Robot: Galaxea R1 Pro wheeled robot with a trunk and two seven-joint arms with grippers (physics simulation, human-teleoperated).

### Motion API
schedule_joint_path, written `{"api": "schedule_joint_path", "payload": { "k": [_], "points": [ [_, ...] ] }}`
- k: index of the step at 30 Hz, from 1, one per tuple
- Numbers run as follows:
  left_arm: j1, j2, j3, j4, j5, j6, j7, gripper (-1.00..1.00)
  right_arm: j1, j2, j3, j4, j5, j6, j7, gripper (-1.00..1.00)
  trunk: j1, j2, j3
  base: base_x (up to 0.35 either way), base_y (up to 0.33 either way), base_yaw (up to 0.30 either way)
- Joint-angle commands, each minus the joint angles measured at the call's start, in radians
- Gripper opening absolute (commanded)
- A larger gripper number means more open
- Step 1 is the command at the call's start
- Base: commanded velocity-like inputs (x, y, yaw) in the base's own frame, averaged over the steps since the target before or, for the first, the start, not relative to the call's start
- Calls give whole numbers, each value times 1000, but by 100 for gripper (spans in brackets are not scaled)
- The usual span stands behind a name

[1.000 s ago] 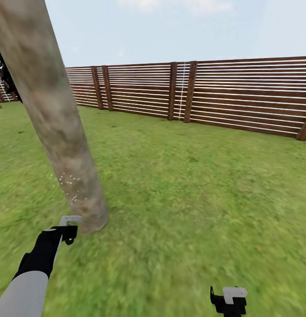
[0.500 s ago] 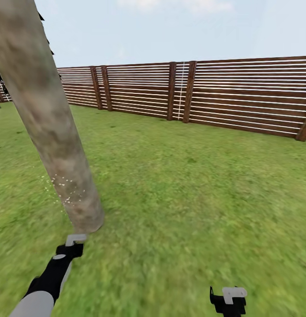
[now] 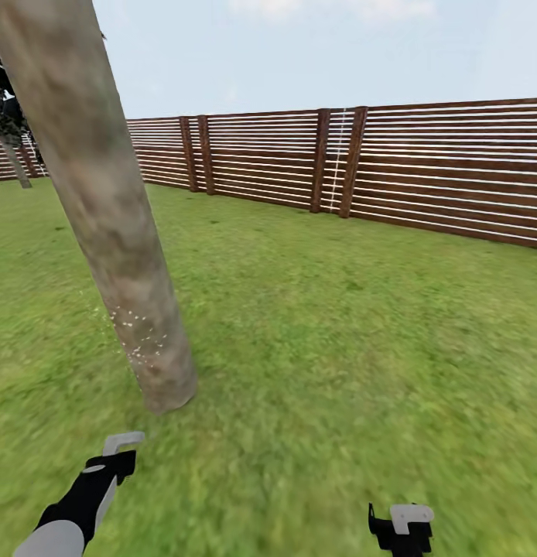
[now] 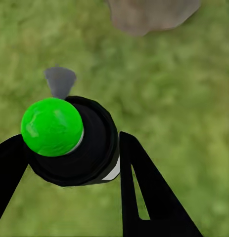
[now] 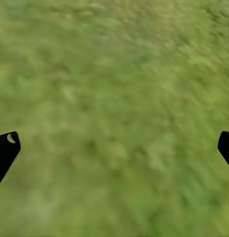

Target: In the garden, pick up the pesticide atomizer on the floor and spray pesticide onto both trees until each tree trunk is fully covered.

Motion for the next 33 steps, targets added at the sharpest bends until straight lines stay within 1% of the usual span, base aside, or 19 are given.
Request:
{"api": "schedule_joint_path", "payload": {
  "k": [1, 6, 16, 21, 25, 27, 33],
  "points": [
    [0, -2, -2, 0, -1, 3, 1, -100, 0, 0, 0, 1, 0, 0, 0, 100, 0, 0, 0, 332, 14, 10],
    [0, -7, -5, 0, -2, 6, 1, -100, 0, 0, 0, 1, 1, 0, 1, 100, 0, 0, 0, 261, -112, 2],
    [0, -6, 1, -11, -1, 7, 1, -100, 0, 0, 0, 1, 0, 0, -1, 100, 0, 0, 0, 11, -268, 0],
    [0, -6, 1, -12, 0, 10, 1, -100, 0, 1, 0, 1, 0, 0, -1, 100, 0, 0, 0, 101, -270, 15],
    [0, -6, 3, -13, 0, 71, 1, -100, 0, 1, 0, 1, 0, 0, -1, 100, 0, 0, 0, 185, -237, 222],
    [0, -5, 3, -13, -1, 80, 1, -100, 0, 2, 0, 1, 0, 0, -1, 100, 0, 0, 0, 203, -224, 272],
    [0, -4, 1, -17, 0, 78, 0, -100, 0, 1, 0, 1, 0, 0, -1, 100, 0, 0, 0, 158, -235, 277]
  ]
}}
